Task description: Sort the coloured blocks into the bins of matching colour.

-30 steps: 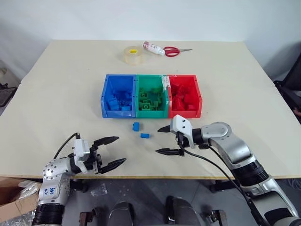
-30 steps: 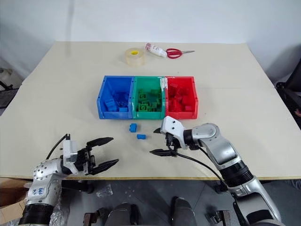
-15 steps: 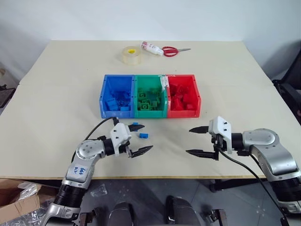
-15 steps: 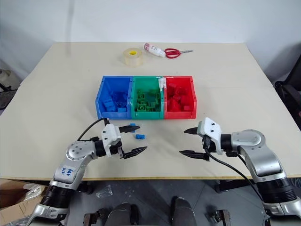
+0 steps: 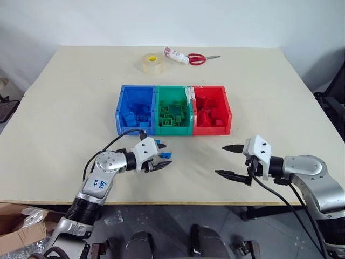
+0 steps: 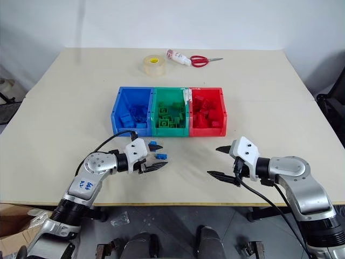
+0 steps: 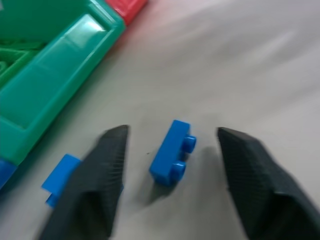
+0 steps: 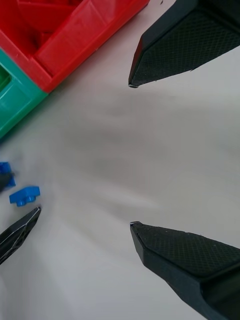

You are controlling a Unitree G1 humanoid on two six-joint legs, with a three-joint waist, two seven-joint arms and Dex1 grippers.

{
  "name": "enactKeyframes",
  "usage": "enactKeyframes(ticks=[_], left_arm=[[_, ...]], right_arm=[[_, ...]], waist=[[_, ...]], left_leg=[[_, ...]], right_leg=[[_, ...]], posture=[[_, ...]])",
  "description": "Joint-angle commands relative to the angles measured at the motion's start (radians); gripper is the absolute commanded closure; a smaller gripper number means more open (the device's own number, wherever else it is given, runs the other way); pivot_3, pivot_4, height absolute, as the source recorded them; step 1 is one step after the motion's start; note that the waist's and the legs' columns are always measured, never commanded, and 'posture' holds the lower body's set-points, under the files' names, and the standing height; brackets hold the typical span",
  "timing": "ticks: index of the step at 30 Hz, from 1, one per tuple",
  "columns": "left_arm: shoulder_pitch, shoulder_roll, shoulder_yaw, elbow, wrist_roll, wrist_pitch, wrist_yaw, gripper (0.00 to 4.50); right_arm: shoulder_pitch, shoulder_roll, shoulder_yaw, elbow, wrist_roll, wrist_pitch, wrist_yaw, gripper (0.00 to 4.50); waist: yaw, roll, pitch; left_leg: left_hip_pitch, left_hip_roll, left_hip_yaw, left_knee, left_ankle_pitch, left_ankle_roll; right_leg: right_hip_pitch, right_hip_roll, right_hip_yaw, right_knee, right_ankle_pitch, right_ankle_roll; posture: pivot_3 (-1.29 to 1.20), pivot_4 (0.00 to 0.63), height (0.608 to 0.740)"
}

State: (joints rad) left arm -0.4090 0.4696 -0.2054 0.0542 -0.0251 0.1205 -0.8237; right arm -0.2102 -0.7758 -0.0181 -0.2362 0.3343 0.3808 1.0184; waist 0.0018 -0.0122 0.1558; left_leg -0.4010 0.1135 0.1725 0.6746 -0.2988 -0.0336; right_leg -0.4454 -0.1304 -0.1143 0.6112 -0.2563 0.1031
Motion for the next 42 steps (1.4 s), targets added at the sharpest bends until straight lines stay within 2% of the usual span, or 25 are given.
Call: enactKeyframes(ticks=[1, 5, 11, 16, 22, 25, 30, 42], left_arm=[[-0.010, 0.021, -0.014, 0.005, 0.022, -0.019, -0.015, 2.90], [-0.009, 0.026, -0.009, 0.014, 0.011, -0.044, -0.032, 4.16], [-0.020, -0.013, 0.027, 0.003, -0.037, -0.061, -0.015, 4.20], [-0.032, -0.037, 0.077, -0.068, -0.119, 0.026, -0.008, 4.20], [-0.074, -0.068, 0.207, -0.125, -0.224, 0.076, 0.079, 4.20], [-0.140, -0.082, 0.281, -0.082, -0.224, 0.132, 0.195, 4.20], [-0.216, -0.048, 0.336, 0.047, -0.182, 0.113, 0.284, 4.20], [-0.216, -0.002, 0.329, 0.110, -0.188, 0.086, 0.239, 0.34]], right_arm=[[0.004, -0.007, -0.037, -0.033, 0.018, -0.006, -0.012, 0.00], [-0.004, -0.009, -0.035, -0.023, 0.017, -0.009, -0.013, 0.00], [-0.030, -0.010, -0.027, 0.000, 0.012, -0.014, -0.007, 0.00], [-0.050, -0.012, -0.022, 0.018, 0.011, -0.017, 0.004, 0.00], [-0.073, -0.011, -0.021, 0.047, 0.010, -0.030, 0.018, 0.00], [-0.090, -0.004, -0.030, 0.068, 0.014, -0.043, 0.021, 0.00], [-0.122, -0.002, -0.027, 0.104, 0.012, -0.061, 0.026, 0.00], [-0.164, 0.005, -0.004, 0.140, 0.007, -0.081, 0.046, 0.00]], waist=[[0.000, 0.000, 0.000], [0.000, 0.000, 0.000], [0.000, 0.000, 0.000], [0.000, 0.000, 0.000], [0.000, 0.000, 0.000], [0.003, -0.001, 0.001], [0.001, -0.001, 0.001], [0.000, -0.002, 0.001]], left_leg=[[0.000, 0.000, 0.000, 0.000, 0.000, 0.000], [0.000, 0.000, 0.000, 0.000, 0.000, 0.000], [0.000, 0.000, 0.000, 0.001, 0.000, 0.000], [-0.001, 0.000, 0.000, 0.001, 0.000, 0.000], [-0.001, 0.000, 0.000, 0.002, 0.000, 0.000], [-0.001, 0.000, -0.001, 0.003, 0.000, 0.000], [-0.001, 0.000, -0.001, 0.002, 0.000, 0.000], [-0.002, 0.000, -0.001, 0.003, 0.000, 0.000]], right_leg=[[0.000, 0.000, 0.000, 0.000, 0.000, 0.000], [0.000, 0.000, 0.000, 0.000, 0.000, 0.000], [0.000, 0.000, 0.000, 0.001, 0.000, 0.000], [0.000, 0.000, 0.000, 0.002, 0.000, 0.000], [0.000, 0.000, 0.000, 0.002, 0.000, 0.000], [0.000, 0.000, 0.000, 0.002, 0.000, 0.001], [0.001, 0.000, 0.000, 0.002, 0.001, 0.001], [0.001, 0.000, 0.000, 0.002, 0.001, 0.001]], posture=[[0.00, 0.150, 0.740], [0.00, 0.150, 0.740], [0.00, 0.150, 0.740], [0.00, 0.150, 0.740], [0.00, 0.150, 0.740], [0.00, 0.150, 0.740], [0.00, 0.150, 0.740], [0.00, 0.150, 0.740]])
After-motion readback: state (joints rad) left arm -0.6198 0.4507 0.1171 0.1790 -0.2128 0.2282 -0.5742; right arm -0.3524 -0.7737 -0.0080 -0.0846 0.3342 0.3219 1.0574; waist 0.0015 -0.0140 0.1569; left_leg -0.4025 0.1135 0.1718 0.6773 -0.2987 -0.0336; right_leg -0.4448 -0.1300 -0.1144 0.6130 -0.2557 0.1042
